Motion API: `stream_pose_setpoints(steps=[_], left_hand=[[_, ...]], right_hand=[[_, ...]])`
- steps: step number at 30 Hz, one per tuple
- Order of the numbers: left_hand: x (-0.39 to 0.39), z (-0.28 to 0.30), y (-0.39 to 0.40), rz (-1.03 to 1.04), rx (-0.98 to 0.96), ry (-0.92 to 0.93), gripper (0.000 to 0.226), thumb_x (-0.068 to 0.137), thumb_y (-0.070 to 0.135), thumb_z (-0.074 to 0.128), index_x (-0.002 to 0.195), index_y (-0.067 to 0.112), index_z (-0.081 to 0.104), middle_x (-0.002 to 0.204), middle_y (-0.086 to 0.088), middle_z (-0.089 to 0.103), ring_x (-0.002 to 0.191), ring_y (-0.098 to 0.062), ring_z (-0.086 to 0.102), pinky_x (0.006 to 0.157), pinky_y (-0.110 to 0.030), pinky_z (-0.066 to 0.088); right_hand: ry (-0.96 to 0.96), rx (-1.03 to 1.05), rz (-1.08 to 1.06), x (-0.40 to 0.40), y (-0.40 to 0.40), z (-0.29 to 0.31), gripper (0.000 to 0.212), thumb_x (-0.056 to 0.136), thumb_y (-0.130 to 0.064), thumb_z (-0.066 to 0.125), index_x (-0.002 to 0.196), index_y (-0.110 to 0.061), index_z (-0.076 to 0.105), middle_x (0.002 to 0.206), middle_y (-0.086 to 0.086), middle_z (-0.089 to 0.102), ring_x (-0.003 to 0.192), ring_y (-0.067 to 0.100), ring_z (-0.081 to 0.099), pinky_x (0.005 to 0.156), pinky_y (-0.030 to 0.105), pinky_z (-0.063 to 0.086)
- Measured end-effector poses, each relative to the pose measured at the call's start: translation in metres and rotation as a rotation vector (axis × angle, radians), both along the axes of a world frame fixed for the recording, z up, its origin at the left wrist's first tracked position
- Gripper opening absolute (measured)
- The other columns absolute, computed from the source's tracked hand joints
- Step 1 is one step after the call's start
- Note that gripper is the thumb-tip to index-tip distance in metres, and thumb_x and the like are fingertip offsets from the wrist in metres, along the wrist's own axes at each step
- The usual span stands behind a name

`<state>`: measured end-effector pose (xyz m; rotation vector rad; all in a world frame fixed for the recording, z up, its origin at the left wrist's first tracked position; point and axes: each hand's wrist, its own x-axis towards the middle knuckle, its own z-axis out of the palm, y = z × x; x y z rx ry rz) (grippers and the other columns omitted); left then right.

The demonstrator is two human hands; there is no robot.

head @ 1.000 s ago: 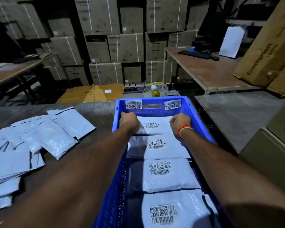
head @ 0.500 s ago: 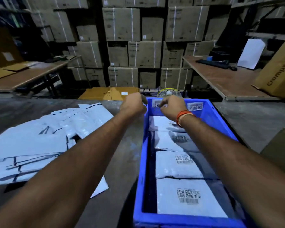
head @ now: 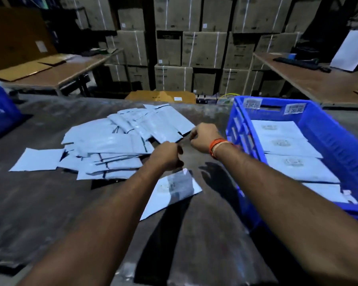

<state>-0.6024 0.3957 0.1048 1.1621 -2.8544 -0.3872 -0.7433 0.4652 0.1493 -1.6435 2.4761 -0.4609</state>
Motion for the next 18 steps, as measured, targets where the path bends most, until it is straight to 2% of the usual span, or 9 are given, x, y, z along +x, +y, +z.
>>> stream_pose_setpoints(steps=[3,7,9,11,15,18], left_hand=[[0.037,-0.053,0.009,0.057,0.001,-0.037,0.046,0.086,0.039,0.064,0.129,0.023,0.063,0.130,-0.012,0.061,0.123,-0.033,0.054,0.096,-0.041,0.051],[0.072,-0.109,0.042,0.283,-0.022,0.047,0.041,0.095,0.034,0.050,0.134,0.020,0.051,0.142,-0.011,0.043,0.133,-0.034,0.036,0.108,-0.047,0.038],[0.081,-0.124,0.054,0.343,-0.021,0.057,0.046,0.096,0.041,0.047,0.137,0.021,0.049,0.147,-0.012,0.036,0.139,-0.034,0.027,0.111,-0.054,0.032],[0.086,-0.132,0.058,0.372,0.011,0.051,0.056,0.096,0.053,0.044,0.143,0.023,0.043,0.153,-0.015,0.028,0.144,-0.035,0.019,0.113,-0.059,0.025],[0.098,-0.141,0.058,0.372,0.011,0.023,0.073,0.089,0.068,0.043,0.147,0.025,0.035,0.153,-0.018,0.028,0.144,-0.038,0.019,0.113,-0.062,0.023],[0.102,-0.144,0.047,0.314,0.005,-0.003,0.079,0.081,0.071,0.050,0.145,0.027,0.035,0.148,-0.017,0.033,0.141,-0.037,0.023,0.112,-0.060,0.026]], right_hand=[[-0.051,0.055,-0.046,0.038,0.006,-0.055,0.029,0.086,-0.016,0.063,0.112,-0.016,0.075,0.114,0.013,0.072,0.110,0.032,0.064,0.096,0.031,0.050],[-0.072,0.066,-0.097,0.078,0.023,-0.127,0.044,0.088,-0.023,0.052,0.129,-0.016,0.063,0.127,0.015,0.062,0.119,0.036,0.056,0.101,0.039,0.045],[-0.076,0.092,-0.144,0.089,0.033,-0.148,0.052,0.089,-0.030,0.050,0.140,-0.022,0.053,0.143,0.011,0.049,0.131,0.033,0.044,0.108,0.040,0.039],[-0.061,0.100,-0.206,0.095,0.042,-0.155,0.055,0.091,-0.034,0.053,0.145,-0.025,0.046,0.151,0.008,0.038,0.135,0.032,0.036,0.111,0.041,0.036],[-0.088,0.094,-0.392,0.090,0.046,-0.155,0.054,0.088,-0.037,0.057,0.140,-0.027,0.045,0.139,0.009,0.043,0.131,0.031,0.038,0.104,0.043,0.039],[-0.142,0.139,-0.382,0.082,0.044,-0.154,0.058,0.081,-0.036,0.059,0.137,-0.027,0.046,0.132,0.011,0.049,0.126,0.033,0.042,0.102,0.043,0.041]])
